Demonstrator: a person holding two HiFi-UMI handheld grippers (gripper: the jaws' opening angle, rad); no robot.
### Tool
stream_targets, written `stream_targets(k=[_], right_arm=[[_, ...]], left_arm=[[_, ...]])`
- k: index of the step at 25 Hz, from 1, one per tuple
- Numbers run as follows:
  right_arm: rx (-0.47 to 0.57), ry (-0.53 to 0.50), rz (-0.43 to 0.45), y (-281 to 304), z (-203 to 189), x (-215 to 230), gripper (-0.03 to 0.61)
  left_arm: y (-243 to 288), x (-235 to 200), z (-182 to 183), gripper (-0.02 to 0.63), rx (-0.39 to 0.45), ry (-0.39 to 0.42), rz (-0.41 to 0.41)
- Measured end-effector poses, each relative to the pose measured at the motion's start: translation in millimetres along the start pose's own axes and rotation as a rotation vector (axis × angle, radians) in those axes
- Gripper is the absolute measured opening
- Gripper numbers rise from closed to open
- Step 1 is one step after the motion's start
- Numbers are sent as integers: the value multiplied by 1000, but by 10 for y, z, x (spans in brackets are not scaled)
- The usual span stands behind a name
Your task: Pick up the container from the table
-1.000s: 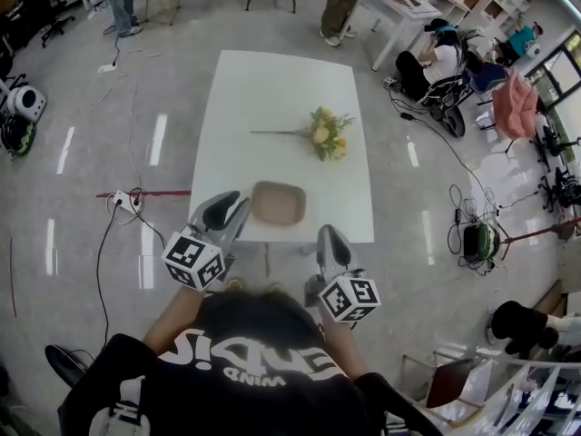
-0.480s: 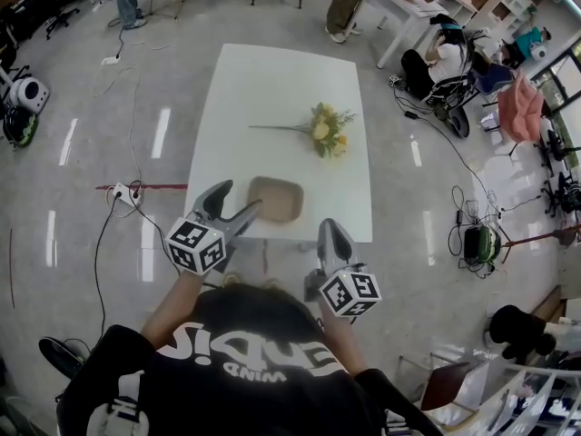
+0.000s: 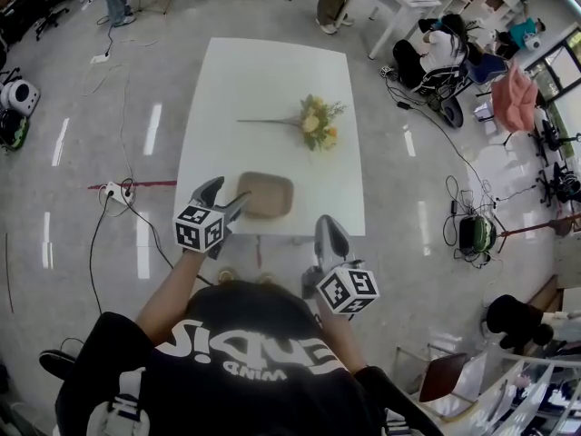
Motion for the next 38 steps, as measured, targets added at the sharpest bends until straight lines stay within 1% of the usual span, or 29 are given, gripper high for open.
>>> stream_targets(k=[10,16,21,25,28,35,38], right_arm=[[2,17,-34,-16,3,172,0],[3,24,-55,-18,8,282,0],[3,32,-69,-28,3,337,0],[4,40,-77,-22,7,376,0],[2,40,-80,-3,-9,399,0],[-1,38,-78,23,-34,407,0],[-3,40,-78,24,-22,379,0]], left_arm=[[434,-193,-559,333,-140,-75,24],[616,-214,-725,324,-190,-122,18],[709,-205,-811,307,-226,-138,0],[764,-188,-833,278,-229,-175,-15],[788,-188,-841,262,-229,-181,-20],[768,-218,-847,241,-221,-204,-5],[719,-240,-789,219,-209,-215,7]])
Point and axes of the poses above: the fingertips, and each gripper's own axes: y forward along the fingers, x to its right, z out of its top, the point moved 3 cm from there along -y, backward along the fingers, and after that the axes turned 7 degrees about y, right-handed, at the moved point
